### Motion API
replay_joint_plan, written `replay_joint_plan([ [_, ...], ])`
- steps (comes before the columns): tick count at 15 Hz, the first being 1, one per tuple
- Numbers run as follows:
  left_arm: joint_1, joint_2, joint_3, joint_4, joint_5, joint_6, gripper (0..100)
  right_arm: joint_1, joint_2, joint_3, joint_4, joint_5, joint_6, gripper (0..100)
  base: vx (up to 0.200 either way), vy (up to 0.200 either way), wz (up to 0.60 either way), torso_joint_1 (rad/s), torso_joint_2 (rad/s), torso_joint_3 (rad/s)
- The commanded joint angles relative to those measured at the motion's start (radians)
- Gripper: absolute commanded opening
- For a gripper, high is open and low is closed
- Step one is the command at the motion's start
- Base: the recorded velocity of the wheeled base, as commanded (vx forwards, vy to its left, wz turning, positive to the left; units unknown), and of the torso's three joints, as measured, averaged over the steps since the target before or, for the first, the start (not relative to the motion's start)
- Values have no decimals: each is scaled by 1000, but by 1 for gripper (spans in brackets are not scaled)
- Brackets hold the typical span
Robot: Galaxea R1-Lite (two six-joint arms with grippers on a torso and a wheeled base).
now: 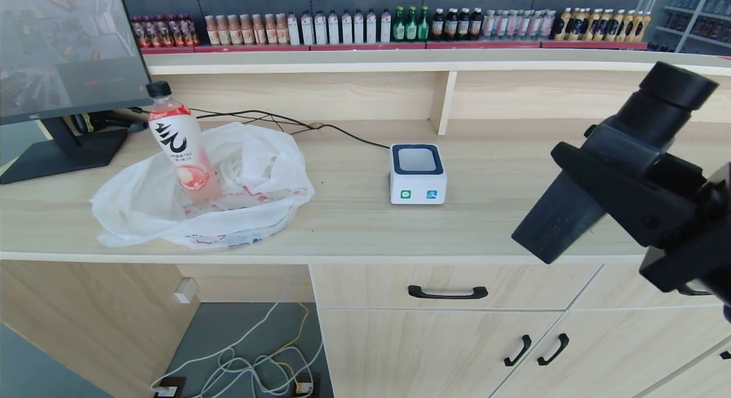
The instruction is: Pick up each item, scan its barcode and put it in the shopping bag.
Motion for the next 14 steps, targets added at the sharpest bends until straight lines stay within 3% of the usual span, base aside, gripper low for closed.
replay_joint_plan([
  [1, 0, 0, 0, 0, 0, 0, 100, 9, -6, -2, -1, 39, 20, 0, 0, 0, 0, 0, 0, 0],
  [4, 0, 0, 0, 0, 0, 0, 100, 11, -9, -2, -24, 111, 81, 0, 0, 0, 0, 0, 0, 0],
  [8, 0, 0, 0, 0, 0, 0, 100, 11, -10, -11, -47, 289, 103, 0, 0, 0, 0, 0, 0, 0],
  [11, 0, 0, 0, 0, 0, 0, 100, 42, -10, -57, -47, 350, 113, 0, 0, 0, 0, 0, 0, 0],
  [14, 0, 0, 0, 0, 0, 0, 100, 135, -7, -100, -47, 370, 98, 0, 0, 0, 0, 0, 0, 0],
])
